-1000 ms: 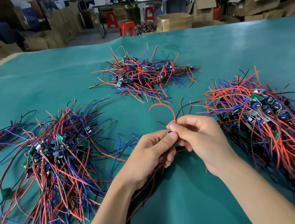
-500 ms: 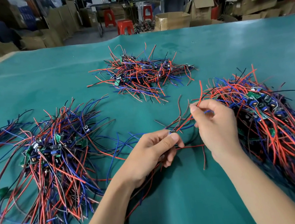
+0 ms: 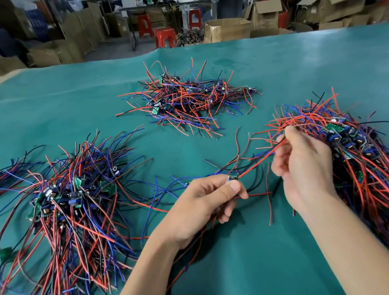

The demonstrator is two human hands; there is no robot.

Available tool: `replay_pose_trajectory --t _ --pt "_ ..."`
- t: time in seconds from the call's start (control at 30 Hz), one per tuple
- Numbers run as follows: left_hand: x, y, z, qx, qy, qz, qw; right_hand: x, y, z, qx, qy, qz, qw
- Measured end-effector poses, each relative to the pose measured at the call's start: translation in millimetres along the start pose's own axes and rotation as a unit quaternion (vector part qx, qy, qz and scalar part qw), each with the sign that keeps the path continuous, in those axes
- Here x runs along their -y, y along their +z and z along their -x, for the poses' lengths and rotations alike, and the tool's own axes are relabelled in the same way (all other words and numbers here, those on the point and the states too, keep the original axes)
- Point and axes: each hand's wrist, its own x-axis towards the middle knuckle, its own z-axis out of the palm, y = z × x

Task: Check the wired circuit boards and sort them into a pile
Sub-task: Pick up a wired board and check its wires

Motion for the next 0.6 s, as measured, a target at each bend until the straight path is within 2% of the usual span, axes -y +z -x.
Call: replay_pose_trajectory --t 0.1,0.17,0.23,0.3,0.37,0.4,0.47,0.53,0.6 --pt "-1 1 0 -0.003 0.009 -0.018 1.000 5 0 2 0.011 0.125 -0.150 0.981" --pt "-2 1 0 -0.012 0.014 -0.026 0.999 6 -1 3 0.019 0.165 -0.216 0.962" --pt "-1 0 0 -0.034 0.015 -0.007 0.999 7 -2 5 0.038 0.172 -0.230 0.957" --pt "0 -1 0 -0.057 0.020 0.020 0.998 4 -1 8 0.070 0.153 -0.153 0.974" --pt "3 -1 -2 -0.074 0.016 0.043 0.996 -5 4 17 0.123 0.096 0.016 0.988" --pt "4 -1 -2 -0.081 0.013 0.052 0.995 -11 7 23 0.167 0.054 0.114 0.978" --pt "4 -1 -3 -0.089 0.014 0.060 0.994 -20 12 35 0.298 -0.008 0.239 0.924" --pt "3 -2 -3 -0.102 0.020 0.049 0.993 -23 12 38 0.366 -0.015 0.243 0.898" --pt "1 -2 -3 -0.116 0.017 0.028 0.993 -20 9 34 0.355 -0.020 0.224 0.907"
